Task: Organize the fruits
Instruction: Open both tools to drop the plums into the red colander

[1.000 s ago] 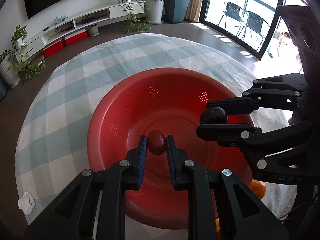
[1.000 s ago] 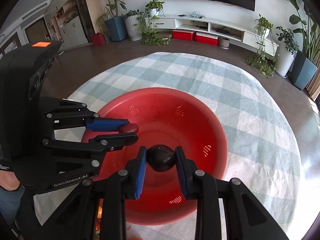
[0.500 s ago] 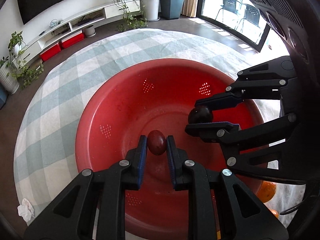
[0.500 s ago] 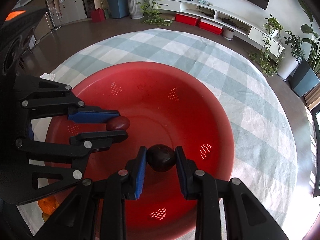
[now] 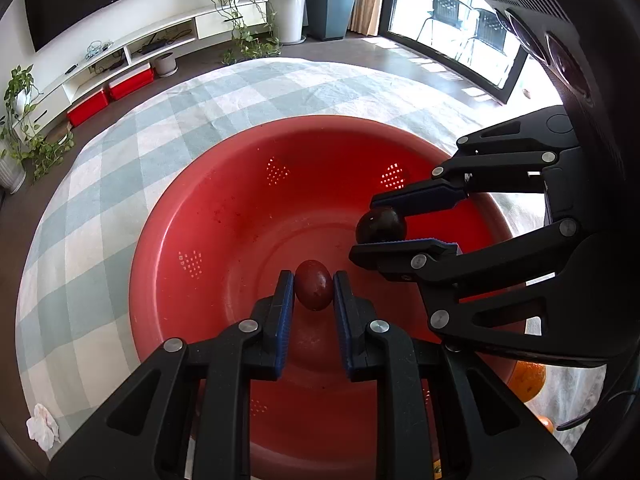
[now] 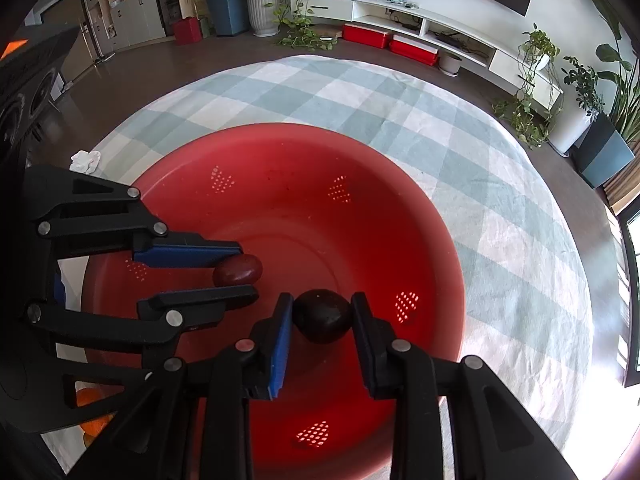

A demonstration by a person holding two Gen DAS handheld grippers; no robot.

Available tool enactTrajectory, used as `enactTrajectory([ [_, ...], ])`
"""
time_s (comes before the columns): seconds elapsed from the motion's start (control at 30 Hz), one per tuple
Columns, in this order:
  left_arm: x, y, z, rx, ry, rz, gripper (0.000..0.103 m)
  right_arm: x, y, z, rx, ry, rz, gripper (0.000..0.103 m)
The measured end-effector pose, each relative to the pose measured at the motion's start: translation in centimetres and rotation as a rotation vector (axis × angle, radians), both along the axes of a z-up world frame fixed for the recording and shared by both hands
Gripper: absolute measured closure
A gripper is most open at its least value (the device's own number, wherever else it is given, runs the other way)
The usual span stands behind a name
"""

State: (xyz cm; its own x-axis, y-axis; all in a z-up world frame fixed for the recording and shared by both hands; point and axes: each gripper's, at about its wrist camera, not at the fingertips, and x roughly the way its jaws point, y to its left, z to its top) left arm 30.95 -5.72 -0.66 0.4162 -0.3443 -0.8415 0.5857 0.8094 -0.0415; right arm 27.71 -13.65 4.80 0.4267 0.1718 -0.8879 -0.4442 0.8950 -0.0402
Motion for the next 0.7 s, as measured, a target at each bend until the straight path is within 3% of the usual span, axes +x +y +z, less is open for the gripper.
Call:
enactTrajectory([
  [0.7, -0.33, 0.00, -0.01, -0.008, -0.006, -0.021, 0.084, -0.26, 0.07, 0.20, -0.017, 0.006, -0.006, 0.069],
])
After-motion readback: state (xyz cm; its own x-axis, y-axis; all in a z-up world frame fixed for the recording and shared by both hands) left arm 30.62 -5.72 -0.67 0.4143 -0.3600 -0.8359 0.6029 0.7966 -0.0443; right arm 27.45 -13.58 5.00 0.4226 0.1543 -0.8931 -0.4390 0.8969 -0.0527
